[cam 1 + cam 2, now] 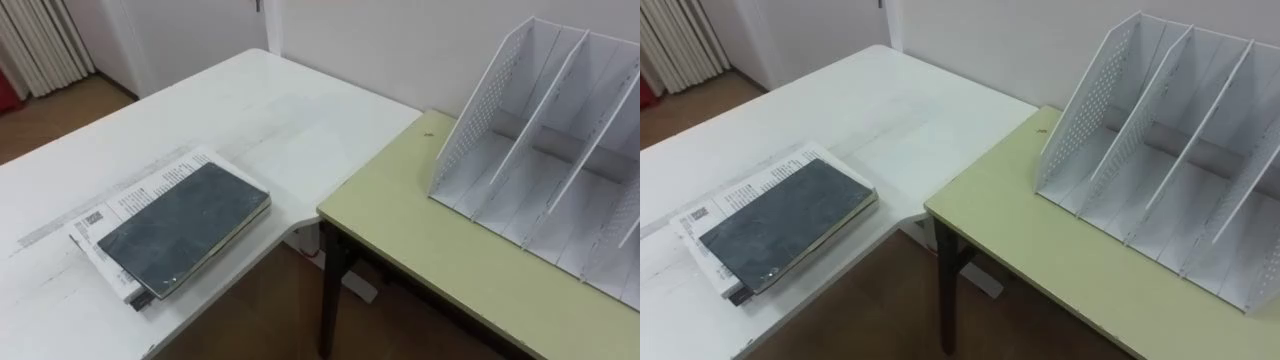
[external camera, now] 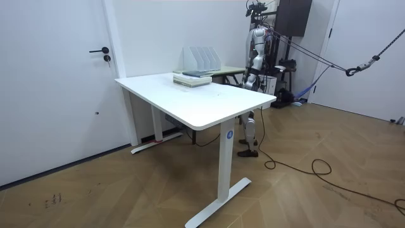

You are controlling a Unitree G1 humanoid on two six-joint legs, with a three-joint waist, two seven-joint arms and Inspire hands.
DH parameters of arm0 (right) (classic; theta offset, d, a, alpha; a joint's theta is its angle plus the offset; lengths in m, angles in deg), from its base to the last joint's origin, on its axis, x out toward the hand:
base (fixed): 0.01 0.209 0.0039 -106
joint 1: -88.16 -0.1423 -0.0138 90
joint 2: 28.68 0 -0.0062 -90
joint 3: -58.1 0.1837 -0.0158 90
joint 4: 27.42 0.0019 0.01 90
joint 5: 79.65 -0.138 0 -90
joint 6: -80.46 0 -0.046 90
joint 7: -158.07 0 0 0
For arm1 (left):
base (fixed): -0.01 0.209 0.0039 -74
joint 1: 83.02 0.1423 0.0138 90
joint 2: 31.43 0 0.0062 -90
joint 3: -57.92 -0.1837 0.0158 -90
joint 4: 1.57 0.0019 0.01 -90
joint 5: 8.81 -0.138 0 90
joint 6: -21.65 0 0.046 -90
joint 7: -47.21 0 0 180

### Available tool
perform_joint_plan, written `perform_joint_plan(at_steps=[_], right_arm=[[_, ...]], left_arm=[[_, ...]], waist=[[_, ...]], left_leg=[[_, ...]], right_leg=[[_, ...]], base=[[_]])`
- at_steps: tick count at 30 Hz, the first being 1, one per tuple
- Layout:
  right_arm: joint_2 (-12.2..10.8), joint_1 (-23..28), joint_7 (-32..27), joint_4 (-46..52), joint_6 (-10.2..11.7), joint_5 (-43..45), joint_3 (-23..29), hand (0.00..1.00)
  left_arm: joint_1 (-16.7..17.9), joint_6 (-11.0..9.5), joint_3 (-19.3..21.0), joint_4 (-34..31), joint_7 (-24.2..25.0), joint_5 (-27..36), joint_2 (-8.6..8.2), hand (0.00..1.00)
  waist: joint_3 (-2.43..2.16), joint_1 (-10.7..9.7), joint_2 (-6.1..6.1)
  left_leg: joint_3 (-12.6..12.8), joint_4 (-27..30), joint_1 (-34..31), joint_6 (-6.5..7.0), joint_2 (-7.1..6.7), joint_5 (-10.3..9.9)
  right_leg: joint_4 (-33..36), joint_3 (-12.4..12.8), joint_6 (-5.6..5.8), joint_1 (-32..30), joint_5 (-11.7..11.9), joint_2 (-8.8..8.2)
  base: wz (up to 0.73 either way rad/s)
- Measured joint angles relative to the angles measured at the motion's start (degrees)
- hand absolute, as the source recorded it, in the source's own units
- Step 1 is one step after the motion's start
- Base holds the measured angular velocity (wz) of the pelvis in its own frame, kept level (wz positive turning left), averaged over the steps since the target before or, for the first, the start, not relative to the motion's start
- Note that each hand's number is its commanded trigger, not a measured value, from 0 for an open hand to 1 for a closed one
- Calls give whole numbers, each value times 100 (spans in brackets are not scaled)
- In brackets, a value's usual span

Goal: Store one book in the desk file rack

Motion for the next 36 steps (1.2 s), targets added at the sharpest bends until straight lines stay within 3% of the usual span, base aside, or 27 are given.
perform_joint_plan(at_steps=[26,33,36], right_arm=[[1,10,34,-21,80,7,2,0],[-5,-27,23,-57,77,87,-15,0],[-8,-31,-23,-41,86,93,-70,0]], left_arm=[[-15,-136,59,22,-30,-23,-13,0],[-43,-136,-134,-76,-27,-271,-9,0],[-53,-136,-373,-323,-34,-874,-4,0]], waist=[[1,5,-41],[-8,-17,-82],[-6,-39,-99]], left_leg=[[-12,-6,40,1,1,-1],[8,-6,40,2,-7,0],[14,-7,47,2,-15,0]], right_leg=[[2,8,1,4,-5,1],[10,7,1,10,-4,-7],[4,2,6,34,-7,-11]], base=[[0],[0],[1]])
